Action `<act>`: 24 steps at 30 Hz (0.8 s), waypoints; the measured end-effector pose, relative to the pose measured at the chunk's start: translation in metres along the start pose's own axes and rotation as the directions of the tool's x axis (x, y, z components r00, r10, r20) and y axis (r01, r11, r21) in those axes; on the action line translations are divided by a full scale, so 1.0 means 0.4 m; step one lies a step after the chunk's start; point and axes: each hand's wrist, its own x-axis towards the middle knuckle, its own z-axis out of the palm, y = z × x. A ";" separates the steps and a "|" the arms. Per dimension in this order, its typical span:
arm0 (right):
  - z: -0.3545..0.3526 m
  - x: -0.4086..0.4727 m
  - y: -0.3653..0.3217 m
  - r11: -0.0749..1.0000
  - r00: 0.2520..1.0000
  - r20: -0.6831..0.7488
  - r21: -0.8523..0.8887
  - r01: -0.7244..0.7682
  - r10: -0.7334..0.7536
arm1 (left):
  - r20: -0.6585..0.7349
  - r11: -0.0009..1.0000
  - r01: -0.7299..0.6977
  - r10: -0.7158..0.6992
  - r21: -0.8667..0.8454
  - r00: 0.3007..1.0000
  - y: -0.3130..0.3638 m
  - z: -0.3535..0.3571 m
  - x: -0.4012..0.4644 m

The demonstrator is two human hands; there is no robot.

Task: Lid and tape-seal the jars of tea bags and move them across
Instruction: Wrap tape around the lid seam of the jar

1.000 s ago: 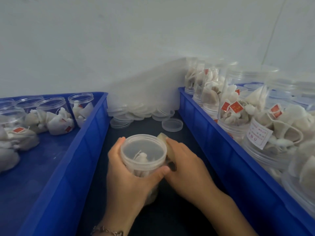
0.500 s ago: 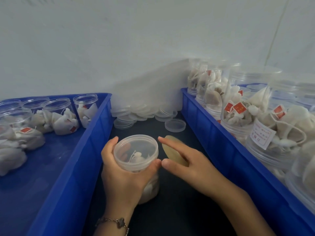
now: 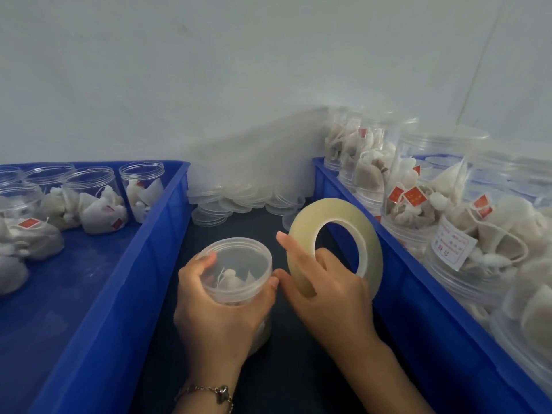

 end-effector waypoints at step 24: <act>0.066 0.053 -0.002 0.965 0.935 0.272 0.068 -0.253 0.226 | -0.020 0.995 0.058 -0.056 0.081 0.998 -0.011 0.019 0.015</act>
